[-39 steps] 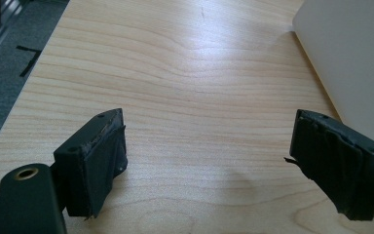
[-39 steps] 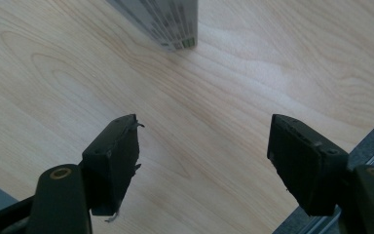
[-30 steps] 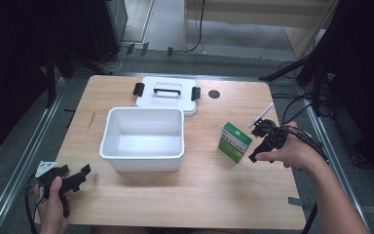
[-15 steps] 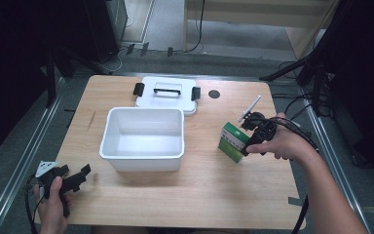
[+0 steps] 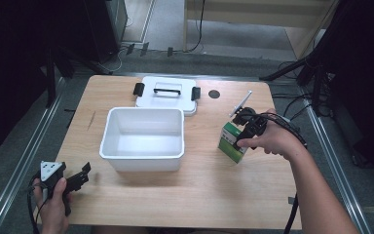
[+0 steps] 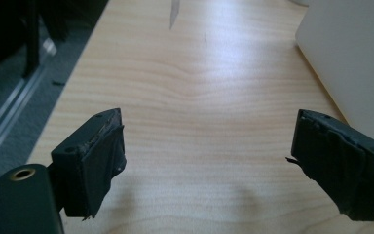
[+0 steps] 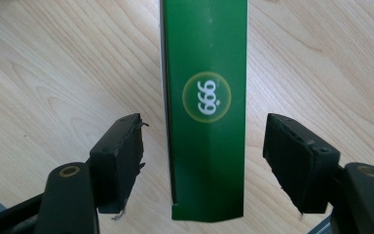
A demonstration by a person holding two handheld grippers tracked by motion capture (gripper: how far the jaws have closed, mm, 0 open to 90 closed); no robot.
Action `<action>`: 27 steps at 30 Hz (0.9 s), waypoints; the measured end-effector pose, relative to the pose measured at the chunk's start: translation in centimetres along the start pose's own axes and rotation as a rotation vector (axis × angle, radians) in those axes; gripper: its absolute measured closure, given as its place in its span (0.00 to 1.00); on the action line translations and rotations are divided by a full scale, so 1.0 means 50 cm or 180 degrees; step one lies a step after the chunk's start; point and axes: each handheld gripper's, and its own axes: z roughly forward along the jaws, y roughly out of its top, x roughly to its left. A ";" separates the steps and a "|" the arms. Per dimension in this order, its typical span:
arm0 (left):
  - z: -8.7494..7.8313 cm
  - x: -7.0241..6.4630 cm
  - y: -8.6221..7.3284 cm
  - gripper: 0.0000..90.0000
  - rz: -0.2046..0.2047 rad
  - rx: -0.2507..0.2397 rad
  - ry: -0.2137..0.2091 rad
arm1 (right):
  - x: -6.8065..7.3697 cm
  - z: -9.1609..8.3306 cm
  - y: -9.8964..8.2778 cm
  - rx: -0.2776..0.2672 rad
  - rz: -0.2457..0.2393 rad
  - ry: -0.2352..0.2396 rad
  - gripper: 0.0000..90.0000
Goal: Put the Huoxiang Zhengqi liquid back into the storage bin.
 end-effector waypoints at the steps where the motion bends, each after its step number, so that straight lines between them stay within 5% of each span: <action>1: -0.001 -0.003 0.000 0.13 0.0055 -0.0051 0.0025 | 0.000 0.001 0.001 -0.0014 0.0011 -0.0001 0.36; 4: -0.004 -0.011 -0.002 0.12 0.0239 -0.0228 0.0110 | -0.001 0.001 0.006 -0.0042 0.0009 -0.0003 0.38; 7: -0.007 -0.013 -0.004 0.11 0.0383 -0.0425 0.0055 | 0.001 0.002 0.010 -0.0066 0.0004 0.0003 0.39; 15: -0.007 -0.001 -0.002 0.11 0.0194 -0.0441 0.0022 | 0.001 0.007 0.017 -0.0059 -0.0032 0.0019 0.45; 27: -0.008 -0.005 -0.004 0.01 0.0238 -0.0423 -0.0037 | 0.005 0.021 0.024 0.0028 -0.0102 -0.0017 0.67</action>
